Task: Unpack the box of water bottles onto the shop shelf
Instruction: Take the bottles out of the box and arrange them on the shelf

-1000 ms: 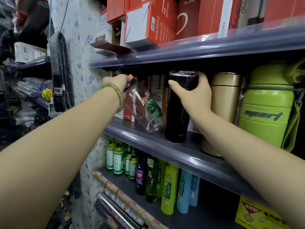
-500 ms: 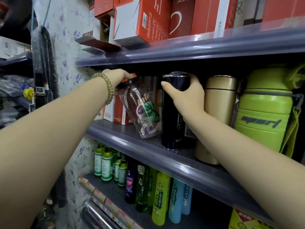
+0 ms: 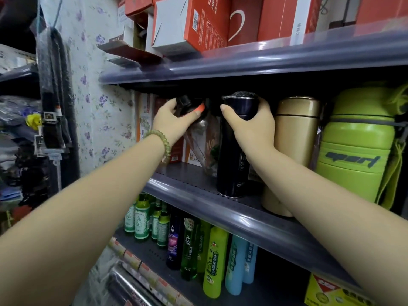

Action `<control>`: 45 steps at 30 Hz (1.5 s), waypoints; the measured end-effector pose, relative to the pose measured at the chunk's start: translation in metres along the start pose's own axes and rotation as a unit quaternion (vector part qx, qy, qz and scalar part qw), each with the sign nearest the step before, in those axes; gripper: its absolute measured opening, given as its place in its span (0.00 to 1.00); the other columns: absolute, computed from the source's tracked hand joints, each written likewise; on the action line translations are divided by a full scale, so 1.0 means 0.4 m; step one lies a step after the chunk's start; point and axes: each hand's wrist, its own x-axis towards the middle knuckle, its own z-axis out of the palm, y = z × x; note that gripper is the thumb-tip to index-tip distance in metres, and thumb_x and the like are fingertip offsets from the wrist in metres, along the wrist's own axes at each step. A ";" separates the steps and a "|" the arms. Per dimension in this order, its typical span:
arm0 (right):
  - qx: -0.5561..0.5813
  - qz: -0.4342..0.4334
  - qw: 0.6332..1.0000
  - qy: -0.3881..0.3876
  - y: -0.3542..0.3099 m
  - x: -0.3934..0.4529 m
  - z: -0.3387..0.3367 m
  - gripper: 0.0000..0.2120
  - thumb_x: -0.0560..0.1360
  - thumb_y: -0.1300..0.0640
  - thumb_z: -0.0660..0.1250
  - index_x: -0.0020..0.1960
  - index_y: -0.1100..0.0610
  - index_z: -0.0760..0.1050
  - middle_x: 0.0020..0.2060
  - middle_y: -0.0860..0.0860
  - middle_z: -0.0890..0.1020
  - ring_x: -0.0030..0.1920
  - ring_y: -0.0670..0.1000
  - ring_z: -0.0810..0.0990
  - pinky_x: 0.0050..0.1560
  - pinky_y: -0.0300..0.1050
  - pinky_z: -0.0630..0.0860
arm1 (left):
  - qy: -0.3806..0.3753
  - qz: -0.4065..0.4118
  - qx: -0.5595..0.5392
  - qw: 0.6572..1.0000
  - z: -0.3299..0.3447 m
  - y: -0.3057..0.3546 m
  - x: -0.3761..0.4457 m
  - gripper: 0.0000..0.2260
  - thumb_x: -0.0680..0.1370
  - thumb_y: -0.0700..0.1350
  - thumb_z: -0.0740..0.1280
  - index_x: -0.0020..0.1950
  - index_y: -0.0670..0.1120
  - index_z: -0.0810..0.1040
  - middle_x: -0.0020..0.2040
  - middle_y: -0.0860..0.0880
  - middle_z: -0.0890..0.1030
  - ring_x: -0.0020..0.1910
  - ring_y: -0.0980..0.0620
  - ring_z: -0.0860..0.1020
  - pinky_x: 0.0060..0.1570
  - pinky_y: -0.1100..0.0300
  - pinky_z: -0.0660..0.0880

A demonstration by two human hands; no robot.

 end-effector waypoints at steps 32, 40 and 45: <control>-0.071 0.024 0.997 -0.003 0.049 0.023 0.026 0.33 0.73 0.40 0.67 0.67 0.61 0.65 0.59 0.57 0.78 0.60 0.57 0.76 0.53 0.41 0.70 | 0.021 0.089 0.031 0.995 0.096 -0.034 0.022 0.27 0.79 0.57 0.60 0.76 0.50 0.58 0.72 0.47 0.68 0.70 0.49 0.68 0.64 0.60 0.65; -0.085 0.076 0.993 -0.040 0.092 -0.060 0.019 0.41 0.69 0.45 0.72 0.72 0.60 0.56 0.63 0.58 0.74 0.62 0.58 0.75 0.62 0.51 0.73 | -0.016 0.159 0.079 0.984 0.088 -0.125 -0.072 0.47 0.70 0.53 0.75 0.78 0.51 0.47 0.78 0.50 0.51 0.74 0.59 0.53 0.74 0.57 0.55; -0.094 0.095 0.986 -0.104 0.121 -0.097 -0.012 0.42 0.70 0.55 0.73 0.74 0.57 0.50 0.59 0.53 0.75 0.53 0.51 0.76 0.49 0.41 0.73 | -0.013 0.087 0.119 0.989 0.064 -0.132 -0.082 0.51 0.66 0.52 0.78 0.77 0.51 0.45 0.76 0.46 0.50 0.72 0.56 0.55 0.68 0.61 0.55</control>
